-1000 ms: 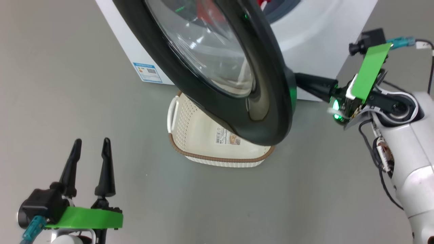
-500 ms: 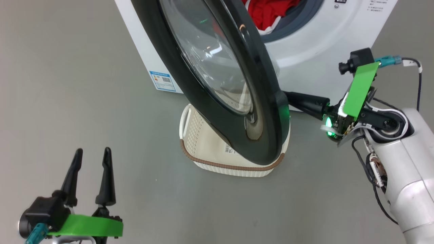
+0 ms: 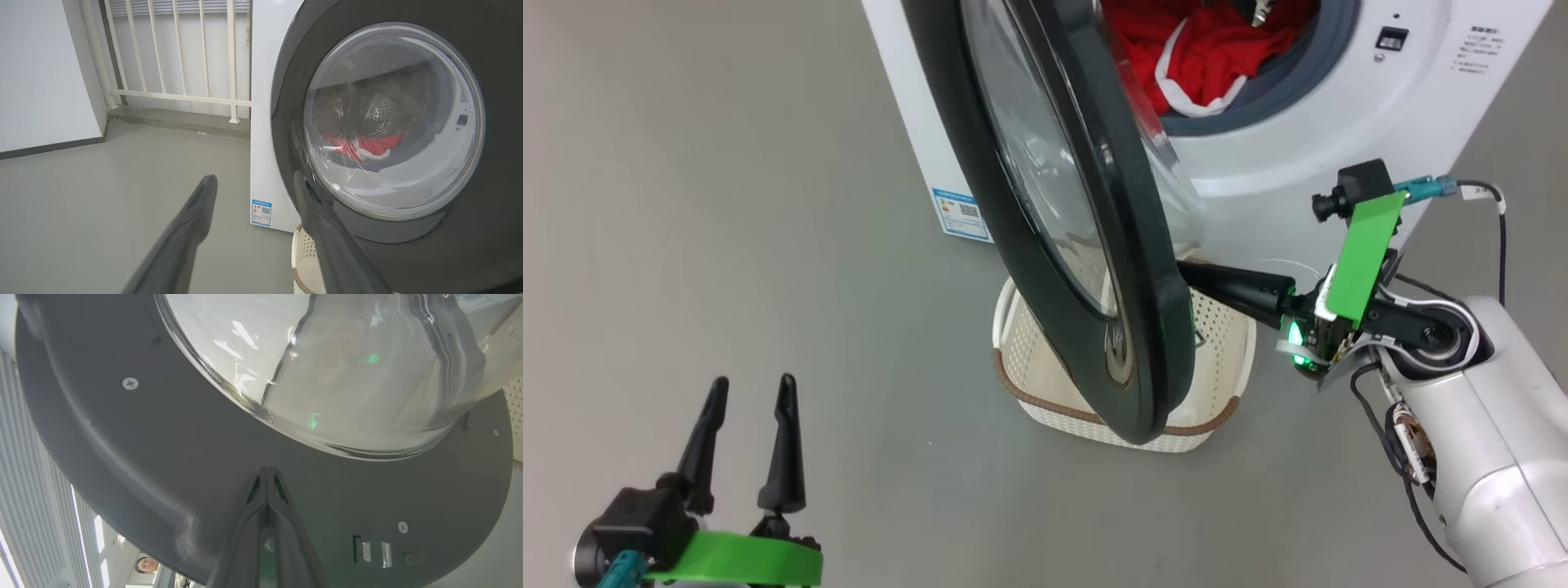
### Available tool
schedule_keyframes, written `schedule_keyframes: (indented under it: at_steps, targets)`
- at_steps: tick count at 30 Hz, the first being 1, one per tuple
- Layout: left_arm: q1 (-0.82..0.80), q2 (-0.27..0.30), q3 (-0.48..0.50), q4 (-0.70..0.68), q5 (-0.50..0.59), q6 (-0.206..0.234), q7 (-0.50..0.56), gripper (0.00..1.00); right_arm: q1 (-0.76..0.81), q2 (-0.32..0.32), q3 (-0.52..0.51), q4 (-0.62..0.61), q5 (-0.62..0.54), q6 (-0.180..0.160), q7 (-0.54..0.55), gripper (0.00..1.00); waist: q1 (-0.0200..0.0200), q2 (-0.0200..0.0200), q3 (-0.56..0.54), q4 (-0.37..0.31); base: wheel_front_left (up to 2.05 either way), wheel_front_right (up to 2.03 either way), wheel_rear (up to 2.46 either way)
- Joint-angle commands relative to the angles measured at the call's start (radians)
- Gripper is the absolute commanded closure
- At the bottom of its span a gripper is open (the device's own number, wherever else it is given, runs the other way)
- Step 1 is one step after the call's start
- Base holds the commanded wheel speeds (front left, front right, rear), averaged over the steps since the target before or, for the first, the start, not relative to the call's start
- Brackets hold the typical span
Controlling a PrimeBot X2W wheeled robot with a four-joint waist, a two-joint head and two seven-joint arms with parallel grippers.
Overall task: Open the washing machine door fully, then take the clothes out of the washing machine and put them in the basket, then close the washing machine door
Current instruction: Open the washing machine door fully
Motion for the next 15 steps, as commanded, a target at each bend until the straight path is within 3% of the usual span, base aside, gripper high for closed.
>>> schedule_keyframes:
  at_steps: [1, 15]
  targets:
    - [0.006, 0.020, 0.033, -0.018, 0.018, -0.003, -0.008, 0.00, 0.017, 0.029, 0.013, -0.033, 0.000, 0.002, 0.008, 1.00, 0.0000, -0.0001, -0.020, 0.025, 0.00, 0.00, 0.00]
    - [0.031, 0.028, 0.035, -0.014, 0.020, -0.003, -0.008, 0.00, 0.048, 0.048, 0.010, -0.041, -0.004, 0.002, 0.007, 1.00, 0.0000, -0.0001, -0.054, 0.109, 0.00, 0.00, 0.00]
